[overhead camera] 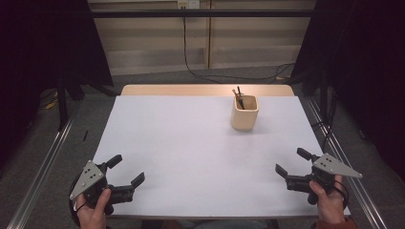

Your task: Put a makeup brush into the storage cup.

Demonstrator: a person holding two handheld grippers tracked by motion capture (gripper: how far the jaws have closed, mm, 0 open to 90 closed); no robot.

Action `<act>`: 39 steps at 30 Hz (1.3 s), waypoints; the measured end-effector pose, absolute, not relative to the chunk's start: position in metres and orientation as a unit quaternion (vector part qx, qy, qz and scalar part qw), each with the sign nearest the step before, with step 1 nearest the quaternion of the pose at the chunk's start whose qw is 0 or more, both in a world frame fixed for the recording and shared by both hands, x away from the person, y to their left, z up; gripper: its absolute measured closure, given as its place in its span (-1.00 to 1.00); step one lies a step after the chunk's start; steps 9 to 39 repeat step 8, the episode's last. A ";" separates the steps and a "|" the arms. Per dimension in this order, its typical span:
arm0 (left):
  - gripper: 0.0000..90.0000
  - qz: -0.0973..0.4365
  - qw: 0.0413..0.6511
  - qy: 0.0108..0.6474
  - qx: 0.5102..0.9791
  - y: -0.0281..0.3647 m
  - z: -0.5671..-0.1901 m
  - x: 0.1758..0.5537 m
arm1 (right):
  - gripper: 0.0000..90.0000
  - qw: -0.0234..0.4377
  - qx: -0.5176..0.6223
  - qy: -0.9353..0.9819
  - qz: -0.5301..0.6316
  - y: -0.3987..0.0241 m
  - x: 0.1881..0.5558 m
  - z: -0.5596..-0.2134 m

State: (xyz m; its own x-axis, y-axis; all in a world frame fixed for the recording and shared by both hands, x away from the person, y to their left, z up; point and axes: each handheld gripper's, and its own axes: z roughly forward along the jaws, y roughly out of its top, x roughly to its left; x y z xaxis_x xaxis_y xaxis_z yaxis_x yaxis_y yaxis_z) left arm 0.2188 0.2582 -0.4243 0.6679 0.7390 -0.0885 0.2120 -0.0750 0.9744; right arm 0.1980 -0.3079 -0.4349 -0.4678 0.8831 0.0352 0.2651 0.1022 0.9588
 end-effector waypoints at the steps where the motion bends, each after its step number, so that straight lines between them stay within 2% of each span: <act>1: -0.98 0.223 0.588 0.339 0.700 0.258 -0.424 0.219 | -0.96 0.297 0.422 0.680 0.520 -0.308 0.198 -0.435; 39: -0.98 0.219 0.587 0.341 0.701 0.256 -0.425 0.221 | -0.96 0.290 0.428 0.678 0.522 -0.310 0.201 -0.437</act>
